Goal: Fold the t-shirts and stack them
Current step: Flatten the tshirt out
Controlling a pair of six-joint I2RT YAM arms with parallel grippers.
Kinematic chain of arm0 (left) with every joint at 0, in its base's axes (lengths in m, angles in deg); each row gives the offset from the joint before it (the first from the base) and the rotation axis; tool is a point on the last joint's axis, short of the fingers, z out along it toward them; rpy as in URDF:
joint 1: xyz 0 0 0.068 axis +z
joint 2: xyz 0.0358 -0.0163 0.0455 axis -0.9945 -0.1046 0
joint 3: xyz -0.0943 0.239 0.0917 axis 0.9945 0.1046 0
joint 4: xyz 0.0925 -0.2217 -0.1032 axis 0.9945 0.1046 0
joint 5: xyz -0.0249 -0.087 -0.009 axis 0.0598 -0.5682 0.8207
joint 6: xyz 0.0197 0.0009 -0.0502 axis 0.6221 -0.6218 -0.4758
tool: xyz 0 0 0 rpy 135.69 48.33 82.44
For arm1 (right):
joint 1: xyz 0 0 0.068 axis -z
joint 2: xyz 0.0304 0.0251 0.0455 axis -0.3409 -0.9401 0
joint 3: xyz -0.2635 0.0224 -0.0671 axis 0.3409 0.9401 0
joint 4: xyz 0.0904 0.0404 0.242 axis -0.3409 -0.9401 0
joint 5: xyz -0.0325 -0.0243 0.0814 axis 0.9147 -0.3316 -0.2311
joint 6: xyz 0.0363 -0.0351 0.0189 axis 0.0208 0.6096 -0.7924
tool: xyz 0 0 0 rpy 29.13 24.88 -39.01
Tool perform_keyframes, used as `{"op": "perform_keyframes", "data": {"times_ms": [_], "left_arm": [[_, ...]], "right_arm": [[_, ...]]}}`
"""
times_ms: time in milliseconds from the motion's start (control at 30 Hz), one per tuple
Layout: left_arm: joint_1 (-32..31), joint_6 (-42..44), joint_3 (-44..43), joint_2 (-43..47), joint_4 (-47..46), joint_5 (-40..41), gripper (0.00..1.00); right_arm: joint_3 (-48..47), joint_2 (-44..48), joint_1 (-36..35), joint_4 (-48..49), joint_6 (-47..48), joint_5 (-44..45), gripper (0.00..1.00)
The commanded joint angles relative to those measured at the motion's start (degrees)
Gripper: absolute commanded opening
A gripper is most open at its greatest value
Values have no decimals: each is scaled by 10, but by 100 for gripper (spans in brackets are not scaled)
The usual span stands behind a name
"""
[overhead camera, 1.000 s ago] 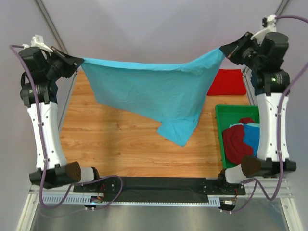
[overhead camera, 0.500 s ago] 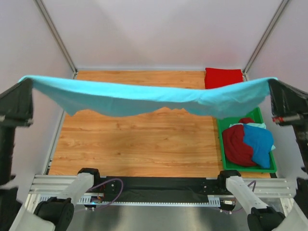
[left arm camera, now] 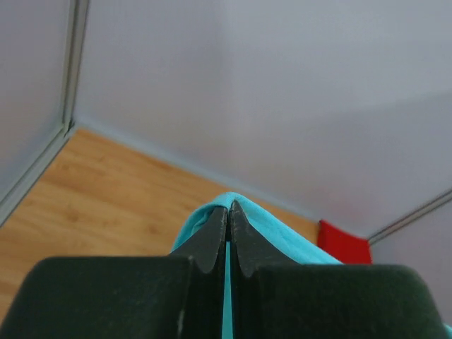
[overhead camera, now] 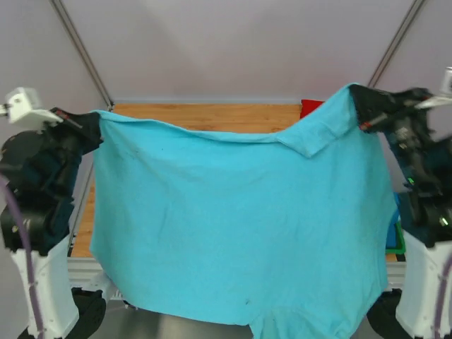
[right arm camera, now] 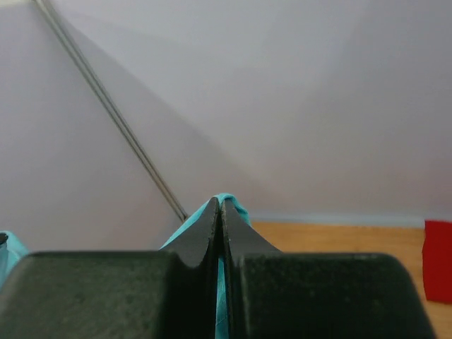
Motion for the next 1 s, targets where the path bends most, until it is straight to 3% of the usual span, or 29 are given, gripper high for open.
{"op": "perform_keyframes", "data": {"times_ms": [0,33,133,400,500,700,967], "left_arm": [[-3,22,122,-18,-4,19,0],[-3,21,215,-6,-25,22,0],[-3,14,351,-10,-94,34,0],[22,-21,529,-147,-307,14,0],[70,-39,525,-251,-379,-62,0],[110,-10,368,-451,-349,-107,0],[132,4,291,-518,-315,-143,0]], "right_arm": [[146,-86,-4,52,-18,-42,0],[180,-100,-4,75,-19,-51,0],[278,-152,-5,167,-24,-59,0],[345,-334,-2,301,6,-55,0],[293,-427,2,294,6,-62,0],[152,-575,4,221,4,-73,0],[44,-626,20,84,-7,-78,0]]}}
